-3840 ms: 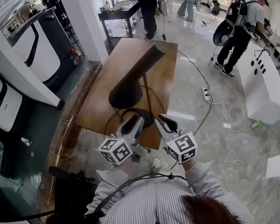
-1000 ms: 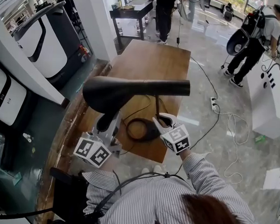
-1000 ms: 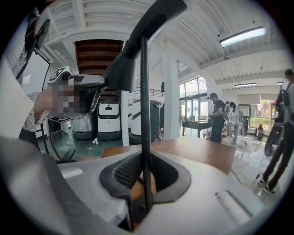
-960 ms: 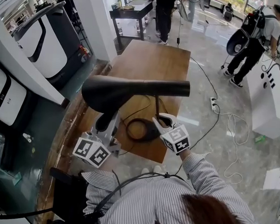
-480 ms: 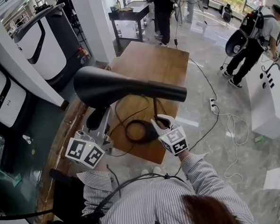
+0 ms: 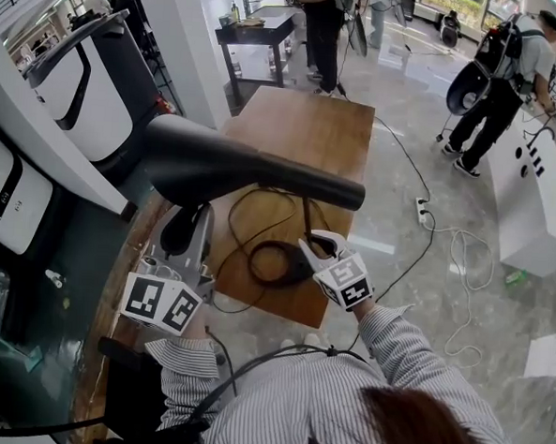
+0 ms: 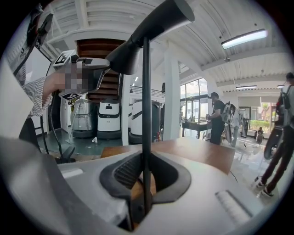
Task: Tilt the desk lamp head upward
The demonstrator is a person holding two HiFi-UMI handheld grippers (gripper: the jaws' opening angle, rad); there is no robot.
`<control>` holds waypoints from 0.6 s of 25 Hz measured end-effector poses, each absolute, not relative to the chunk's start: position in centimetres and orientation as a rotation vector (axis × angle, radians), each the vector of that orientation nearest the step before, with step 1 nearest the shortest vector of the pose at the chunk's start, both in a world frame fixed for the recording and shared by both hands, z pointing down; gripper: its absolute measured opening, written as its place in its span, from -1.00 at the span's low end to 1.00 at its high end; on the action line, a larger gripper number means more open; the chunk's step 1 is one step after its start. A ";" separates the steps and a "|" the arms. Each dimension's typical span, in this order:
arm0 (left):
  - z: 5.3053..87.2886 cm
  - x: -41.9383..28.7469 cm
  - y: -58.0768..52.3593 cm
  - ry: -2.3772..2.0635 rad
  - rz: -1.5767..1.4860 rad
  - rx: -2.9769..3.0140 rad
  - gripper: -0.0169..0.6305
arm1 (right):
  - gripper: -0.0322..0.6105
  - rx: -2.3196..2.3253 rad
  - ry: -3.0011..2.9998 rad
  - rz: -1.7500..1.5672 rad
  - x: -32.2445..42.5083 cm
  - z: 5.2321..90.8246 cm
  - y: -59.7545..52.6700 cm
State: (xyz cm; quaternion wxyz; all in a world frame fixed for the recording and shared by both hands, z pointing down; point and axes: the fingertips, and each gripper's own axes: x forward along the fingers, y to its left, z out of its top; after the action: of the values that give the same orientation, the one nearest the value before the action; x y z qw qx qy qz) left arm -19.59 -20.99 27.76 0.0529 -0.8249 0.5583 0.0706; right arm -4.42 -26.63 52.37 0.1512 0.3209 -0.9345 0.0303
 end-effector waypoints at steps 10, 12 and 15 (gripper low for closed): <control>24.6 -19.1 -20.7 1.650 0.205 -2.433 -0.82 | -0.73 0.915 -2.680 0.087 -4.3 52.6 -26.4; 24.0 -18.9 -20.7 1.640 0.184 -2.419 -0.82 | -0.73 0.918 -2.679 0.087 -4.2 52.6 -26.5; 23.6 -18.9 -20.9 1.631 0.164 -2.406 -0.82 | -0.73 0.918 -2.675 0.085 -4.4 52.6 -26.7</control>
State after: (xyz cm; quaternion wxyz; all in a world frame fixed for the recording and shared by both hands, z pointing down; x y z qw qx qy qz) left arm -18.87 -20.92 23.61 0.1150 -0.8209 0.5566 0.0560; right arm -4.41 -26.65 52.65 0.1554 0.3204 -0.9340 0.0296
